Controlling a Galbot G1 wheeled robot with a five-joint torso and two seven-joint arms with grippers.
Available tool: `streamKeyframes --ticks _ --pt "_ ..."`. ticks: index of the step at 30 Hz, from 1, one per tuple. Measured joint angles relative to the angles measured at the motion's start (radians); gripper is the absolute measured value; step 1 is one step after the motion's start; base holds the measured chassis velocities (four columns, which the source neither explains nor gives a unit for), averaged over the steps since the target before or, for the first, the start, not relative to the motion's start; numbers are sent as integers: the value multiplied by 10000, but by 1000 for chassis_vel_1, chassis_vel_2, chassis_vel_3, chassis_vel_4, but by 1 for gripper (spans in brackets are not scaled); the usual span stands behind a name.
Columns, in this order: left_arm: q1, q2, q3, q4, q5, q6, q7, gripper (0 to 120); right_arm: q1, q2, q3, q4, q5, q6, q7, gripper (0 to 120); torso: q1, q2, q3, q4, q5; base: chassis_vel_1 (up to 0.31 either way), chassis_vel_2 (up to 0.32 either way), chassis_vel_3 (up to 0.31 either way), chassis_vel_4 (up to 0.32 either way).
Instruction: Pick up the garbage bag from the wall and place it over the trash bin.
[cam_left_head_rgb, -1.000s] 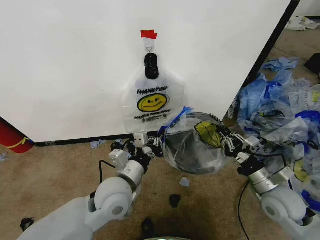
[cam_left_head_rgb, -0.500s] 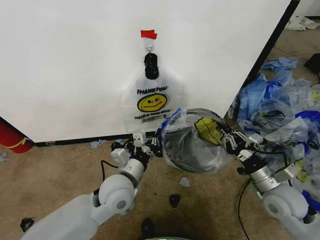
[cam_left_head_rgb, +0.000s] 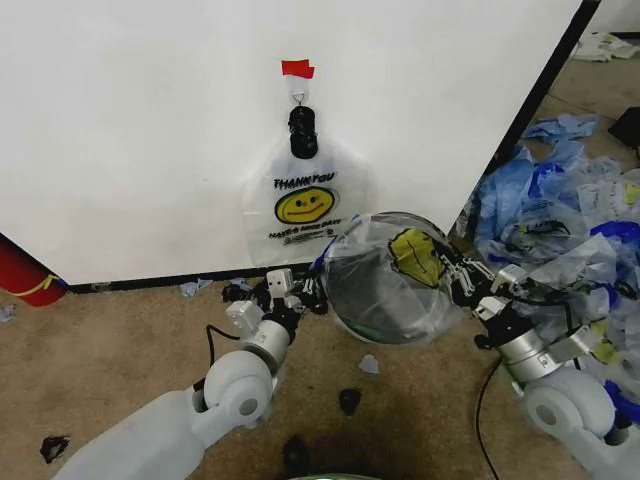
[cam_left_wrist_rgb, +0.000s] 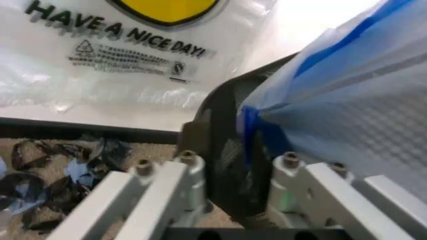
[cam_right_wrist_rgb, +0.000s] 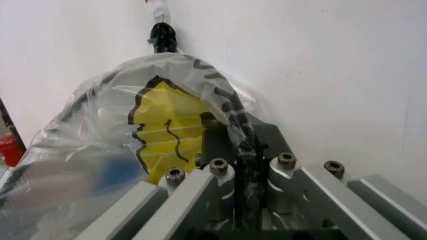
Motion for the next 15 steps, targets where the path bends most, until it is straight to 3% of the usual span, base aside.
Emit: streamKeyframes --ticks 8,15 --pt "117 63 -99 30 243 26 -86 49 89 40 -31 -21 -42 -19 166 0 0 0 0 0 -1 0 0 0 0" --pt "538 326 -141 -2 761 105 -162 79 291 189 -27 -62 116 -84 542 0 0 0 0 3 0 0 0 0 0"
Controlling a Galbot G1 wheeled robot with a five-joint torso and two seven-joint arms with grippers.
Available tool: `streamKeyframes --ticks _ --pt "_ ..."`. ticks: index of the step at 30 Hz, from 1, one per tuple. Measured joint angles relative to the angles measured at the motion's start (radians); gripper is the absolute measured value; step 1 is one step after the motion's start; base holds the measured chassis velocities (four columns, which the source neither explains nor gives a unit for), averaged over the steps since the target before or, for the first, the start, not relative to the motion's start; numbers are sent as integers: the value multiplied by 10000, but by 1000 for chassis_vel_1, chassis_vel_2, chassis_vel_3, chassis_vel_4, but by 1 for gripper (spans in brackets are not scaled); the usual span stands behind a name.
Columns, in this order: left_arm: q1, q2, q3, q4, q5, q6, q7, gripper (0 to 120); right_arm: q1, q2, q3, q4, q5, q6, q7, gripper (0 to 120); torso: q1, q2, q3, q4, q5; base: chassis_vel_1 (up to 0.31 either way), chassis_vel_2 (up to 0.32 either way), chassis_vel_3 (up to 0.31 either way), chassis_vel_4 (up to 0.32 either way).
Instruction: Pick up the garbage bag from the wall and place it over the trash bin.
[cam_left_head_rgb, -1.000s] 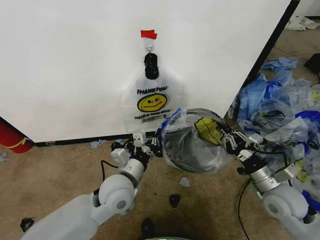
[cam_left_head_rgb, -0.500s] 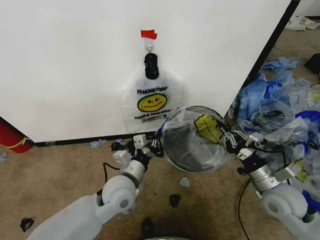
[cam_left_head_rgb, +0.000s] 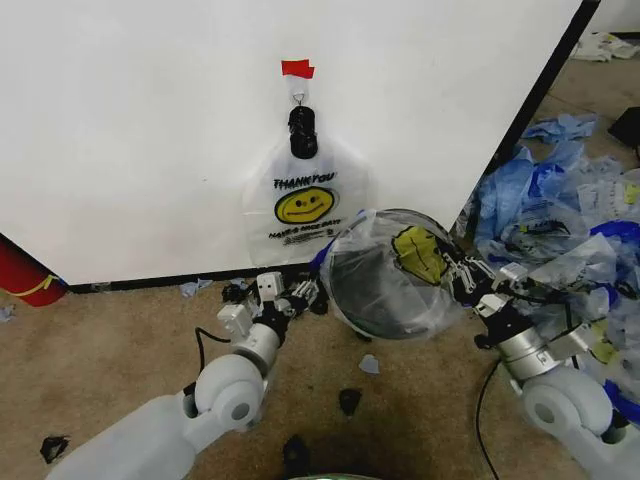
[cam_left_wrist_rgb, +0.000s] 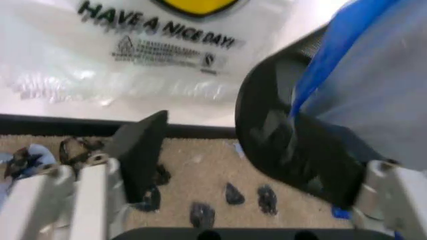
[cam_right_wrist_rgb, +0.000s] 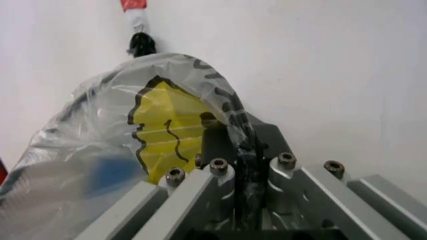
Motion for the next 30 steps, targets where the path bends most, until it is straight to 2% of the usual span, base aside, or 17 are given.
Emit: streamKeyframes --ticks 1,4,7,11,17,20,24,25,28,30 --pt "0 0 0 0 0 0 0 79 0 0 0 0 0 0 0 0 0 0 0 0 0 0 0 0 0" --pt "65 -95 40 66 73 12 -2 92 145 112 -54 -51 -78 -47 192 0 0 0 0 -2 0 0 0 0 0" --pt "-18 -116 39 218 76 0 -89 100 227 163 -99 -125 -393 -76 405 0 0 0 0 -2 0 0 0 0 0" --pt "-35 -36 -10 335 109 -17 -218 100 295 183 -136 -187 -725 -85 597 0 0 0 0 -3 0 0 0 0 0" --pt "50 154 -330 280 73 -4 -590 100 456 225 -163 -428 -2076 -65 1201 0 1 0 1 -3 -1 0 0 0 0" --pt "157 371 -569 -220 -153 101 -797 100 518 335 -196 -557 -3148 -50 1572 0 1 0 0 -1 1 0 0 0 0" --pt "189 690 -749 -1436 -817 351 -951 100 705 584 -315 -639 -4843 -64 2231 0 0 0 0 -2 1 0 0 0 0" --pt "189 690 -749 -1436 -817 351 -951 100 705 584 -315 -639 -4843 -64 2231 0 0 0 0 -2 1 0 0 0 0" --pt "-3 723 -639 -2352 -1526 564 -965 100 922 756 -551 -579 -5815 -228 2644 0 0 0 0 -2 1 0 0 0 0" --pt "-80 708 -558 -2517 -1672 616 -925 100 1009 823 -631 -565 -6116 -275 2699 0 0 1 0 -3 -1 0 0 0 0"
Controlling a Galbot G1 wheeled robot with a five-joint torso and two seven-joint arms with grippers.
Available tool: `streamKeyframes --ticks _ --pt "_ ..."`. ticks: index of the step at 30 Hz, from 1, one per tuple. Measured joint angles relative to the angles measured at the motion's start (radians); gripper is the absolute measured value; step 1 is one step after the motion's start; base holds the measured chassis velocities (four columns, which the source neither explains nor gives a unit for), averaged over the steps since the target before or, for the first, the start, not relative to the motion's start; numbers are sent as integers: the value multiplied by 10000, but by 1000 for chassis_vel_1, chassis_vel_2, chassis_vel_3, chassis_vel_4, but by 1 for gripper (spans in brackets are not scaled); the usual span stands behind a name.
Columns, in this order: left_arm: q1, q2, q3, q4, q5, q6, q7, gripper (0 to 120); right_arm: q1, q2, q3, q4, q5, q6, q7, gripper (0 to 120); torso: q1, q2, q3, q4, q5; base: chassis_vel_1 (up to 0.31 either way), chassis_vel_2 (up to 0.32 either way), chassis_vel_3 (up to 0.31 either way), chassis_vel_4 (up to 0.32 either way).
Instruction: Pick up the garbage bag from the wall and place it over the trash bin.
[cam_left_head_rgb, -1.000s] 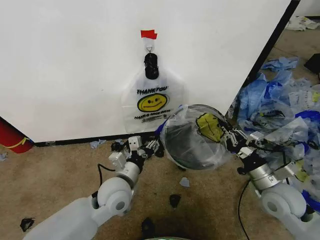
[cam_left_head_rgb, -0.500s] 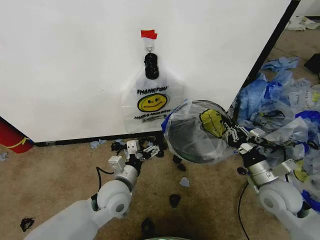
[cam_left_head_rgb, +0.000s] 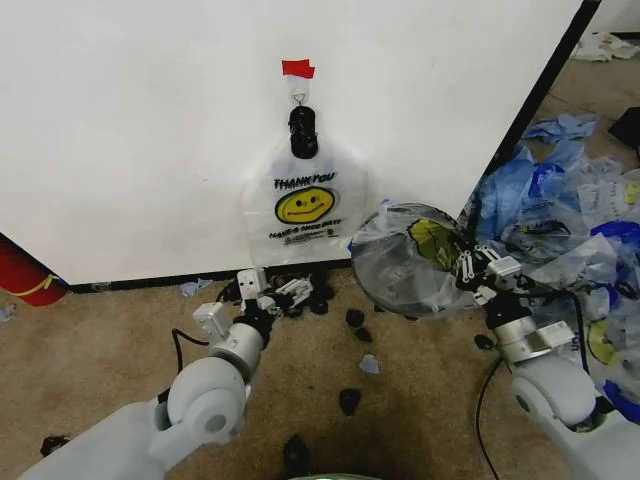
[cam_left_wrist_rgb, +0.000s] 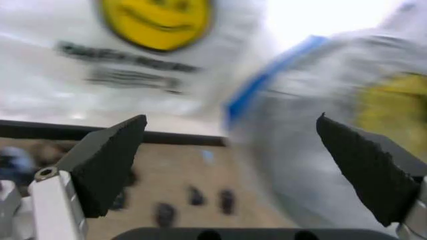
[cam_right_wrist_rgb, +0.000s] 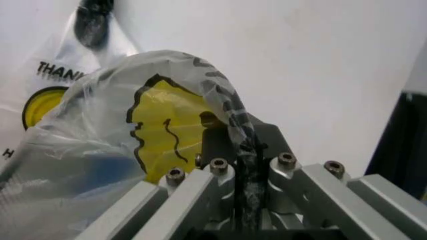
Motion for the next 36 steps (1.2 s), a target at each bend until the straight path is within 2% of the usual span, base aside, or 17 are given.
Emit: streamKeyframes --ticks 2,5,6,14,15,19,22,23,29,36 --pt "-220 -76 248 -206 -284 84 153 98 231 198 -172 -36 -519 -46 35 0 0 -1 0 0 2 0 0 0 0" --pt "-668 -263 620 -64 -500 133 289 87 483 530 -418 -139 -747 -147 52 0 0 0 0 2 1 0 0 0 0" --pt "-668 -263 620 -64 -500 133 289 87 483 530 -418 -139 -747 -147 52 0 0 0 0 2 1 0 0 0 0" --pt "-1959 -1494 1895 1466 -558 145 112 53 488 1484 -522 -309 -1448 -160 -17 0 0 -1 1 0 3 0 0 0 0" --pt "-1959 -1494 1895 1466 -558 145 112 53 488 1484 -522 -309 -1448 -160 -17 0 0 -1 1 0 3 0 0 0 0" --pt "-2330 -2097 2216 2110 -502 165 -209 40 468 1734 -387 -333 -1937 -103 -43 0 0 -1 1 2 0 0 0 0 0" --pt "-2795 -2591 2463 2601 -545 172 -444 24 240 2067 -247 -263 -2655 -54 -79 0 0 -1 2 -3 4 0 0 0 0" --pt "-2795 -2591 2463 2601 -545 172 -444 24 240 2067 -247 -263 -2655 -54 -79 0 0 -1 2 -3 4 0 0 0 0" --pt "-3220 -3110 2894 3247 -565 165 -593 0 -252 2388 -203 39 -3224 78 -154 0 0 -1 1 3 1 0 0 0 0" --pt "-3499 -3951 3175 3958 -413 108 -654 0 -484 2418 -191 205 -3410 137 -155 0 0 0 1 0 1 0 0 0 0"
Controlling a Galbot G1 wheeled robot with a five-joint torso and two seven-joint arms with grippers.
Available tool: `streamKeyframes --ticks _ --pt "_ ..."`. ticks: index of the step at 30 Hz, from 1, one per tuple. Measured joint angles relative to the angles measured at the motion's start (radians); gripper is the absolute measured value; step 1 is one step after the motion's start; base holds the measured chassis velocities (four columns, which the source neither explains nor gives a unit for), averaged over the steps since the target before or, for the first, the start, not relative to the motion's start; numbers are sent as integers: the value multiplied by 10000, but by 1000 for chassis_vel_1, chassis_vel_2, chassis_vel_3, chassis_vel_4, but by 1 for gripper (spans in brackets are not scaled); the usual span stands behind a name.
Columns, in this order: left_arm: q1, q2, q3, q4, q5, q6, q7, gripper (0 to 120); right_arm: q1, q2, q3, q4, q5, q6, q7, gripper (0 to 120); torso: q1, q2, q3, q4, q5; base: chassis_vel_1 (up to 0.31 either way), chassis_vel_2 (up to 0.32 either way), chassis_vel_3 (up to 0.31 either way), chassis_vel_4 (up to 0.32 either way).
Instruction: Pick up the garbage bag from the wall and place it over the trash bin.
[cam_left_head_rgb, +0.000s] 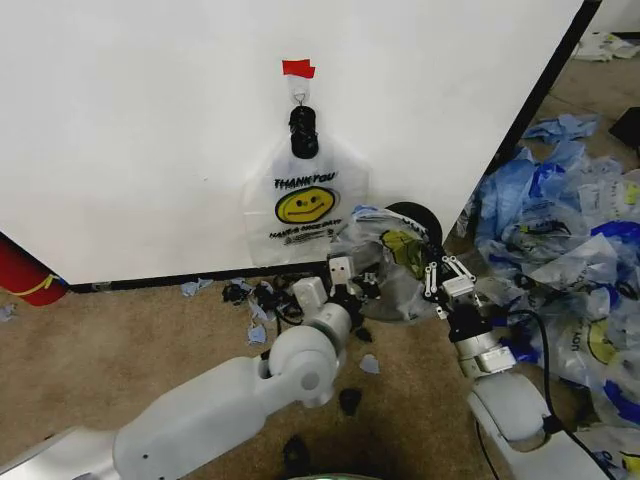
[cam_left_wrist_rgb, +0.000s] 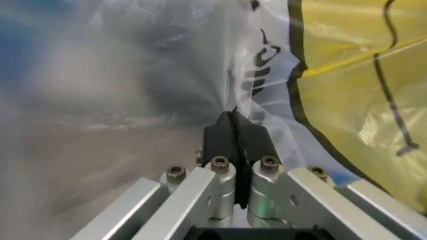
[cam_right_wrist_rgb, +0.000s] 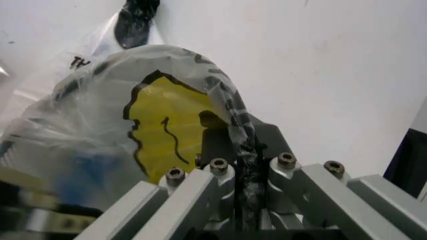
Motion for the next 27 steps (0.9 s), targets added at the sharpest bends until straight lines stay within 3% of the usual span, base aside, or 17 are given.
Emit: streamKeyframes --ticks 8,27 --pt "-419 -724 324 705 90 -13 -175 0 -156 112 -74 -7 -131 53 -54 0 0 0 0 0 1 0 0 0 0" --pt "-846 -1310 455 2035 632 -64 -474 0 -566 4 -88 291 -100 220 -225 0 0 0 0 0 0 0 0 0 0"
